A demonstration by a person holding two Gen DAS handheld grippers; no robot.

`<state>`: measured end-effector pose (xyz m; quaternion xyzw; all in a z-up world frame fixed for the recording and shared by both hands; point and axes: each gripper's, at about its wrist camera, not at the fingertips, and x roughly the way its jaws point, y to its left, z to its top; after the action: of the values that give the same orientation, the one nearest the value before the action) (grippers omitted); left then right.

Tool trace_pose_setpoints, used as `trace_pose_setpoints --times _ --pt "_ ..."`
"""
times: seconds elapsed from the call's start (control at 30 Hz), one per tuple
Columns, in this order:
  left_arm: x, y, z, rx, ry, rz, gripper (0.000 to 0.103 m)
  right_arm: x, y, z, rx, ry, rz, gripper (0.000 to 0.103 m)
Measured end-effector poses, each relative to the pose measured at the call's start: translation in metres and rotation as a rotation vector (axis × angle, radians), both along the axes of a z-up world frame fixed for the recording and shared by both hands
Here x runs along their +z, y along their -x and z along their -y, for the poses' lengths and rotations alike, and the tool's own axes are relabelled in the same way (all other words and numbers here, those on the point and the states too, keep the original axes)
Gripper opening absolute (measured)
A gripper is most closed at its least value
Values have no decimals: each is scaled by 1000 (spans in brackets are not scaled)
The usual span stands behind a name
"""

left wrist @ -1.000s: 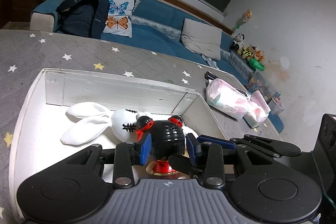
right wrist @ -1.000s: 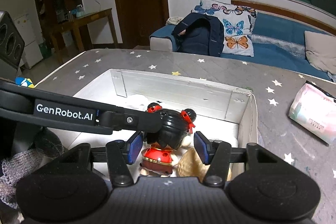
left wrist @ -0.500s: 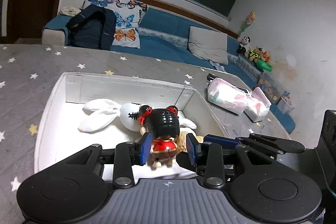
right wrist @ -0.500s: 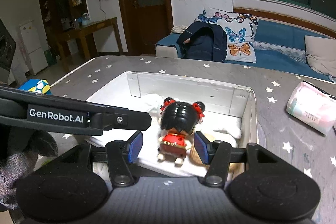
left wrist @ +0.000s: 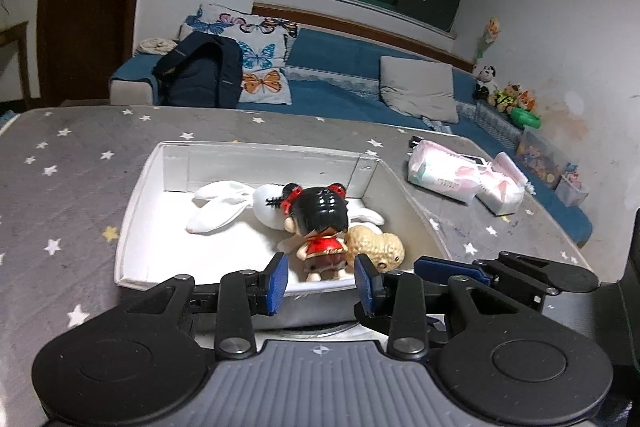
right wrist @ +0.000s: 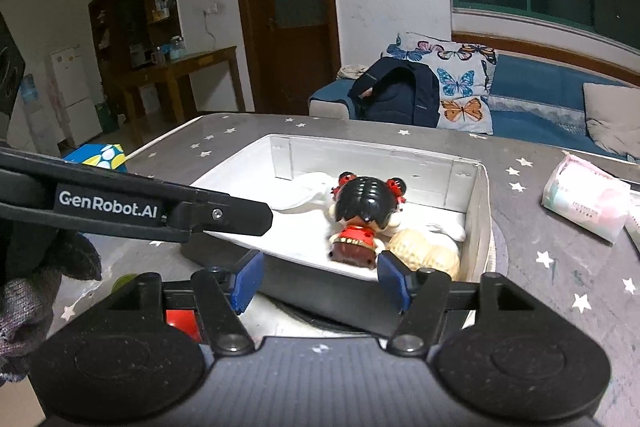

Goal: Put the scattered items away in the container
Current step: 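Open the left tool and withdraw from the box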

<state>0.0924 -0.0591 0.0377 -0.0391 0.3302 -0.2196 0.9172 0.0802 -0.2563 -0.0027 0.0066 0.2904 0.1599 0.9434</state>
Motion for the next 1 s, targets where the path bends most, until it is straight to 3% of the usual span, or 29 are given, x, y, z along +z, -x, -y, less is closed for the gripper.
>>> trace_pose_setpoints --times 0.33,1.0 --pt "-1 21 -5 44 -57 18 39 -3 19 -12 26 -5 15 74" --pt "-12 37 -20 109 -76 -13 39 -14 36 -34 76 2 0 76"
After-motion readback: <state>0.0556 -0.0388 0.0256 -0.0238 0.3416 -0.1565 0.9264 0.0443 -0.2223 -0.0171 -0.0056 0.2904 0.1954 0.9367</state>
